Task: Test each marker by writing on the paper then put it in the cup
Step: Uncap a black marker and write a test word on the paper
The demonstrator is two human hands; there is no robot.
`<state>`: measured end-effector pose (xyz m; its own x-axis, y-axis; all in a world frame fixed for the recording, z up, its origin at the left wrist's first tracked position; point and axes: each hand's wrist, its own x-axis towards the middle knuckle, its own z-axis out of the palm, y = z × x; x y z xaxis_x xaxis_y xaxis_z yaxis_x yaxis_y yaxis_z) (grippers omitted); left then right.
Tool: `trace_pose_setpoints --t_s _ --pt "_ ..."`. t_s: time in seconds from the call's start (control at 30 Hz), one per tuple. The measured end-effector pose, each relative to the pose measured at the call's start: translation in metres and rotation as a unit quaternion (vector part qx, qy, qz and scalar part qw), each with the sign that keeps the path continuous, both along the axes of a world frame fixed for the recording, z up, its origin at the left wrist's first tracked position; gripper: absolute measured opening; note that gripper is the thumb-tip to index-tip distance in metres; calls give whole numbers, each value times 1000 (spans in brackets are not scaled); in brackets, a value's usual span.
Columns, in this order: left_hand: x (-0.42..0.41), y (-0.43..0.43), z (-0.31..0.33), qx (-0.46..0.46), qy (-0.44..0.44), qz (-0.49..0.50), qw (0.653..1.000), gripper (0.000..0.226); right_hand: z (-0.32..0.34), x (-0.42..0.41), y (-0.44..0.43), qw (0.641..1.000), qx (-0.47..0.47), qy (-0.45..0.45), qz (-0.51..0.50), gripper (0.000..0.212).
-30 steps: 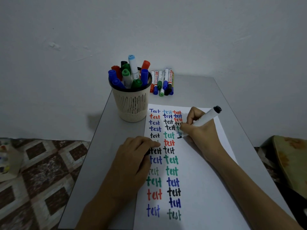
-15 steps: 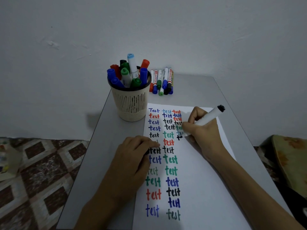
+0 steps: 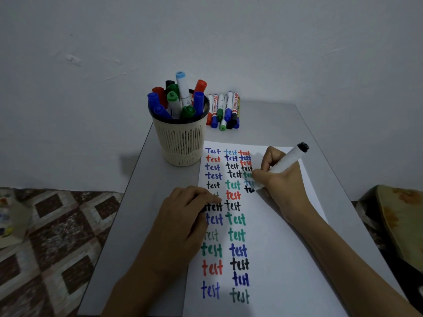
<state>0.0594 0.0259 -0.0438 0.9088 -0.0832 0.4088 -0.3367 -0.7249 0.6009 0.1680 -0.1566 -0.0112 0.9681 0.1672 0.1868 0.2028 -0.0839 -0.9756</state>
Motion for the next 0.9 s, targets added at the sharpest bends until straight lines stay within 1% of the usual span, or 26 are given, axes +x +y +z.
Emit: trace_pose_setpoints --t_s 0.07,0.17,0.3,0.47,0.57,0.67,0.73,0.83,0.9 --pt "0 1 -1 0 3 1 1000 38 0 -1 0 1000 14 -10 -18 22" --pt "0 0 0 -5 7 2 1000 38 0 -2 0 1000 1 -12 -14 26" --pt "-1 -1 2 -5 6 -1 1000 37 0 -1 -1 1000 -10 -2 -8 25" --pt "0 -1 1 -3 7 2 1000 37 -1 0 -2 999 31 -2 -20 25" --pt "1 -1 1 -1 9 2 1000 37 -1 -1 -1 999 2 -16 -28 25" --pt "0 -1 2 -2 10 3 1000 37 -1 -1 -2 999 19 -9 -25 32" --pt "-1 -1 2 -5 12 4 1000 37 -1 -1 -2 999 17 -7 -29 30" --pt "-2 -2 5 -20 22 17 999 39 -3 -1 -1 999 -18 -27 -38 23" --pt "-2 -3 6 -34 22 42 998 41 -4 0 -2 999 -15 -18 -33 24"
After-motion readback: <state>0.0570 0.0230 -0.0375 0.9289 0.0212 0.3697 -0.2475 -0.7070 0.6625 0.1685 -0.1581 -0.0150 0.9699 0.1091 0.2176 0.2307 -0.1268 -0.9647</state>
